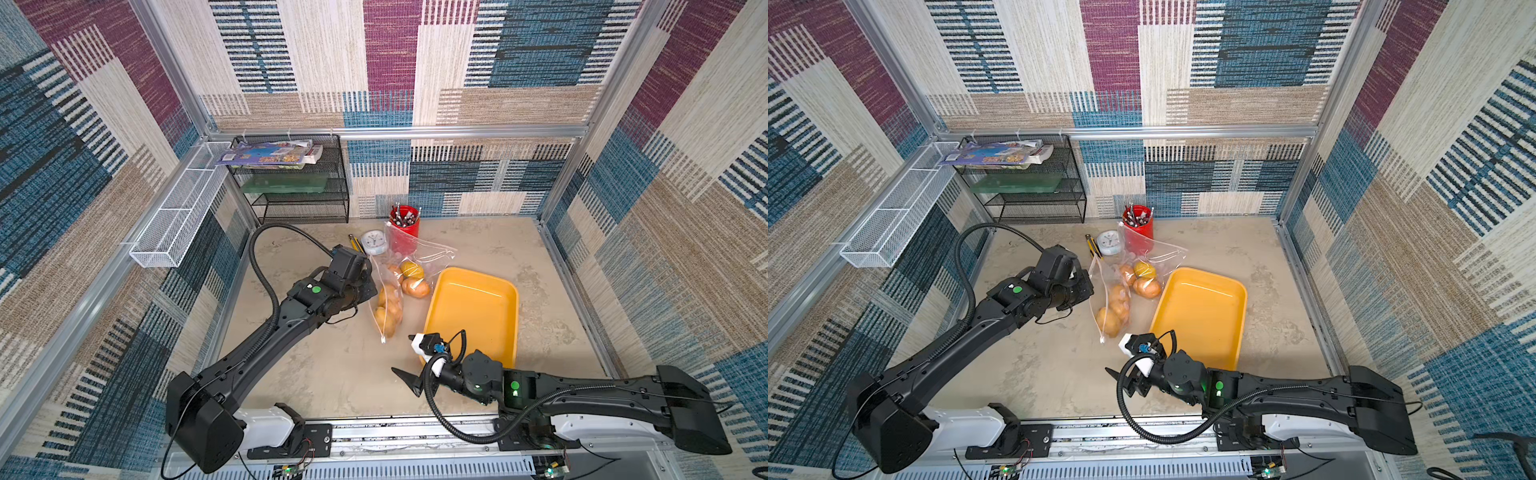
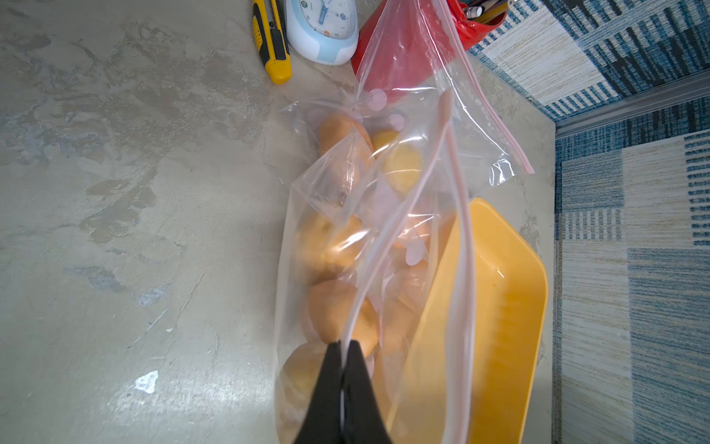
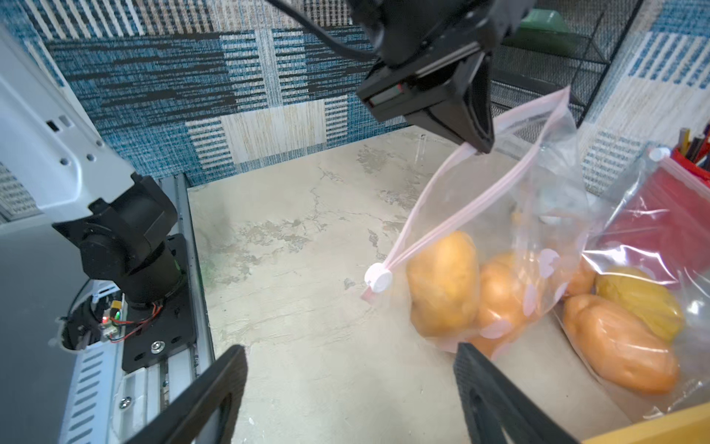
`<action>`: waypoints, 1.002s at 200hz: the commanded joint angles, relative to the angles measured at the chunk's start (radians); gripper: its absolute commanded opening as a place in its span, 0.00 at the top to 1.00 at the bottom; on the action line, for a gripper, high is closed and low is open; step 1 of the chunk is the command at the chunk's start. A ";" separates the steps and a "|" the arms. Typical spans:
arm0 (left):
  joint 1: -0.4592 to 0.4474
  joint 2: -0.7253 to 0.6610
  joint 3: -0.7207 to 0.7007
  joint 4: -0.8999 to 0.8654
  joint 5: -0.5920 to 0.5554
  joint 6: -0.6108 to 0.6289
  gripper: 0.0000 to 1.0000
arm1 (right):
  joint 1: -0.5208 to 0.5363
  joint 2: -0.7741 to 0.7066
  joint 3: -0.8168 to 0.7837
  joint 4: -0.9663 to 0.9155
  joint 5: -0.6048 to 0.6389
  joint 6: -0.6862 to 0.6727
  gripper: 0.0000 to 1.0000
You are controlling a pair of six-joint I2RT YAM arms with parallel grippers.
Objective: Put the potatoes into a zipper bag and zip it
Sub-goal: Adjust the zipper food storage bag at the center of the board.
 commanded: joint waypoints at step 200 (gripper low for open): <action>0.002 -0.042 -0.017 0.002 0.006 0.000 1.00 | -0.006 0.450 0.019 0.546 0.284 -0.169 0.62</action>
